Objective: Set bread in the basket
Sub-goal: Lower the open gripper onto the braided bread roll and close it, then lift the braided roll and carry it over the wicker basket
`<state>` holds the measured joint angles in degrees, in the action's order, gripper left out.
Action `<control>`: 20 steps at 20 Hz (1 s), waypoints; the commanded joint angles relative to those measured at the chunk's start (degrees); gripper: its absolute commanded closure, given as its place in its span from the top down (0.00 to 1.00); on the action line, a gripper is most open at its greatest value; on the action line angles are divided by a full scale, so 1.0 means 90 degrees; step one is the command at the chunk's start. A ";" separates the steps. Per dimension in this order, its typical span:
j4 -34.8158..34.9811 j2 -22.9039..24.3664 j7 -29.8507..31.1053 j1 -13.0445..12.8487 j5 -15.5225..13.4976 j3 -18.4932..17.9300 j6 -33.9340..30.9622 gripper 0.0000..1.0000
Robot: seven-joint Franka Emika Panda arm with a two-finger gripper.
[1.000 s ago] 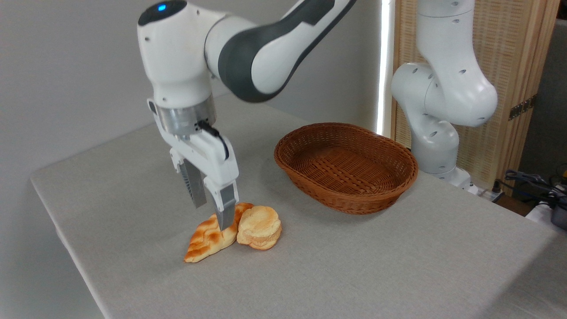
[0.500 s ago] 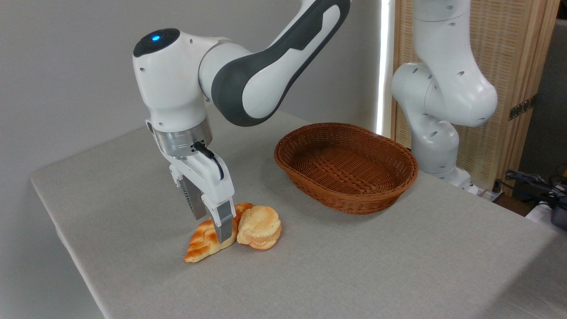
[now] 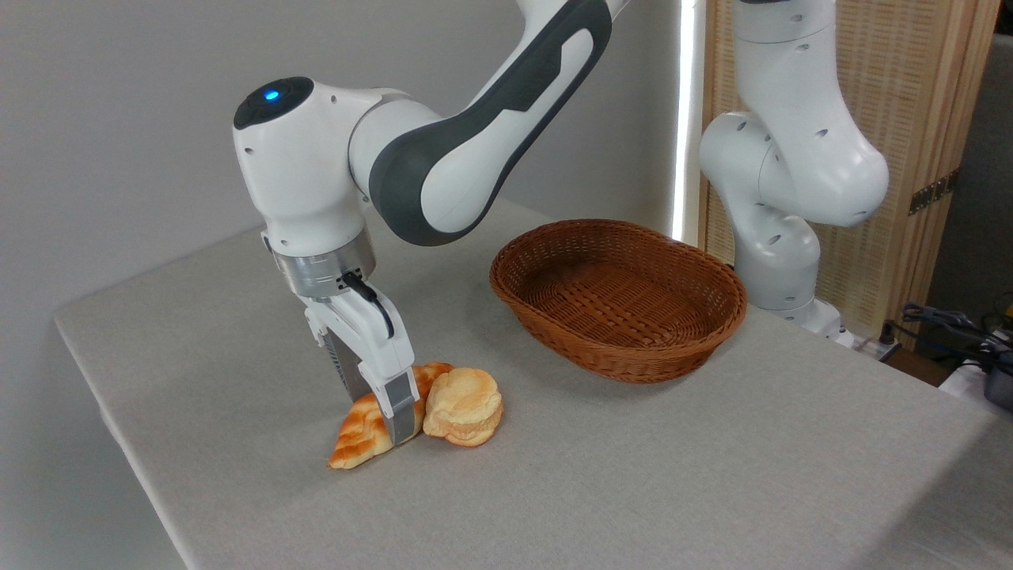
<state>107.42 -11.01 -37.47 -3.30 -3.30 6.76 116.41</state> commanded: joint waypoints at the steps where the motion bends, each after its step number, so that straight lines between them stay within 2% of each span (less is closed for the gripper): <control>1: -0.0041 -0.0036 -0.0046 -0.0004 0.0132 -0.0009 0.0112 0.54; 13: -0.0079 -0.0027 -0.0036 -0.0004 0.0093 0.0001 0.0102 0.55; 18: -0.0265 0.0363 -0.0017 -0.0014 0.0035 0.0069 0.0063 0.56; 20: -0.0256 0.0597 0.0022 -0.0014 -0.0159 0.0138 -0.0015 0.56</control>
<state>104.61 -9.33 -37.53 -3.35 -2.96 7.25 116.64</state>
